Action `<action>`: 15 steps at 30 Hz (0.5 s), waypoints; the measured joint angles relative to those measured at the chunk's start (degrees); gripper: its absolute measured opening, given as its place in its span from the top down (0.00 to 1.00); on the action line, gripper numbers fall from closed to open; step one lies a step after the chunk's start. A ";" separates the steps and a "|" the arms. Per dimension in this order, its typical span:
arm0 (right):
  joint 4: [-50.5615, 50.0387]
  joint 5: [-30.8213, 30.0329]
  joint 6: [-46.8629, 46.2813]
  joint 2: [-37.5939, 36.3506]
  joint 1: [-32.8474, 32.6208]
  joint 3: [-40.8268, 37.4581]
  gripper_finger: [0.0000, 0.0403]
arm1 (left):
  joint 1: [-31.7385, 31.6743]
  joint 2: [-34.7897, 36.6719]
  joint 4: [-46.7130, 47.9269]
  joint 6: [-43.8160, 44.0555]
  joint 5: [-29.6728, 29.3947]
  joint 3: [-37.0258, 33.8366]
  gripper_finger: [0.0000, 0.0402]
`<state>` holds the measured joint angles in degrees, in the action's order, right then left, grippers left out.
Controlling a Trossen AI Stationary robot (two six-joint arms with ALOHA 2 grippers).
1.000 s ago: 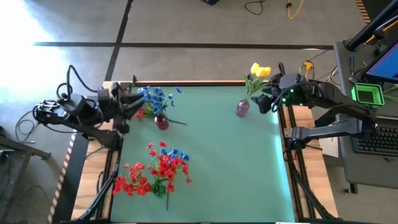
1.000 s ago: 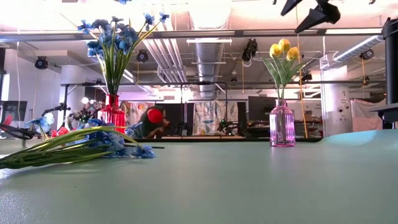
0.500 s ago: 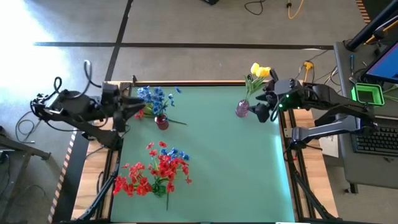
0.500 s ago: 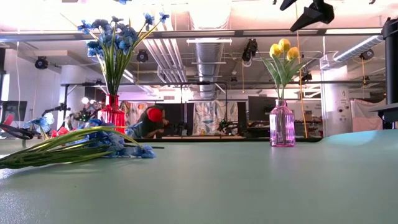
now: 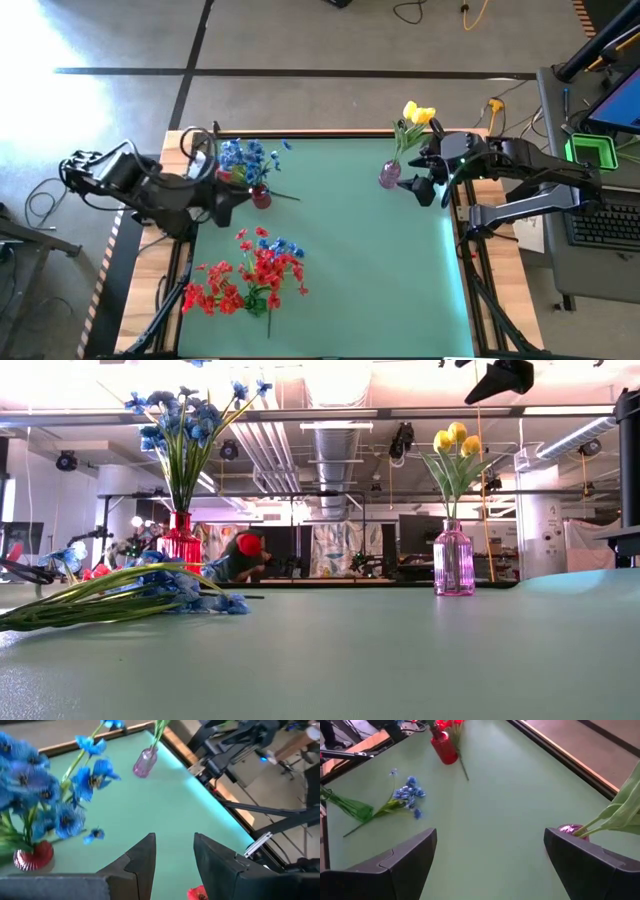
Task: Sort flowers into vase by color
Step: Put the blue flower into the red vase
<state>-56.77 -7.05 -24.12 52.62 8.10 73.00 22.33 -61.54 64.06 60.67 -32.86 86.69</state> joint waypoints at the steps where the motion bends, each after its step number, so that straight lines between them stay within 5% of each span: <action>1: 0.00 0.00 0.17 0.00 0.00 0.01 0.10 | -0.02 -0.51 0.22 0.95 0.00 0.00 0.69; 15: 0.02 0.00 1.18 0.00 -0.11 -0.01 0.10 | -0.02 -11.02 -1.16 2.90 -0.15 5.82 0.69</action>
<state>-56.75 -7.05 -22.94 52.62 7.99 72.99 22.31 -72.56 62.90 63.57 -33.01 92.52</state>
